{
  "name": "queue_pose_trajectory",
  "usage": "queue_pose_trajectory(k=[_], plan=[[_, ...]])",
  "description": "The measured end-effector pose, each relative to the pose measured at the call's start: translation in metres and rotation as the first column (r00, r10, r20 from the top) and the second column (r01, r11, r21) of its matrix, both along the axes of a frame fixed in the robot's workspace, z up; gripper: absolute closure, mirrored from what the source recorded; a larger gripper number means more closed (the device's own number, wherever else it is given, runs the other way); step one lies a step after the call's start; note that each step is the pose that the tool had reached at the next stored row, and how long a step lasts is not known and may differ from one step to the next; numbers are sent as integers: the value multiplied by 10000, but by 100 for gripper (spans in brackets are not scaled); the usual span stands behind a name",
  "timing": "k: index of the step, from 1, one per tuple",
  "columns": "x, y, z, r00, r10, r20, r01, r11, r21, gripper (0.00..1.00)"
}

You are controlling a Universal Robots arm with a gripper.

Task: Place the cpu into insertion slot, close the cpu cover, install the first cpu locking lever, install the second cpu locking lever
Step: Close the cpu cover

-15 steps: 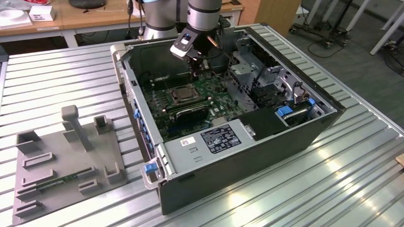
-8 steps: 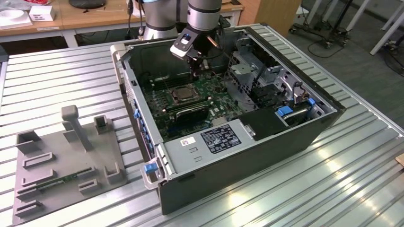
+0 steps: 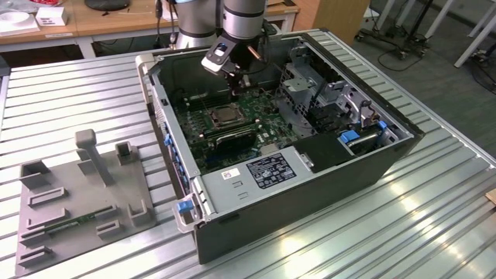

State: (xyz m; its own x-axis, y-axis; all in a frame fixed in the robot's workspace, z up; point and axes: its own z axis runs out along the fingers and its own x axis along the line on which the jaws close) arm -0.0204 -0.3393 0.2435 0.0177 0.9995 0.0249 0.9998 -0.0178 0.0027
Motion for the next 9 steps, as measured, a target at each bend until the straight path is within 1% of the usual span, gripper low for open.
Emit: queue_pose_trajectory(k=[2,8,9], plan=[[-28,0,-2,10000,-1,5,1,10000,-1,89],[-29,0,-2,10000,21,5,-21,10000,-1,89],[-30,0,-2,9995,307,5,-307,9995,-2,89]])
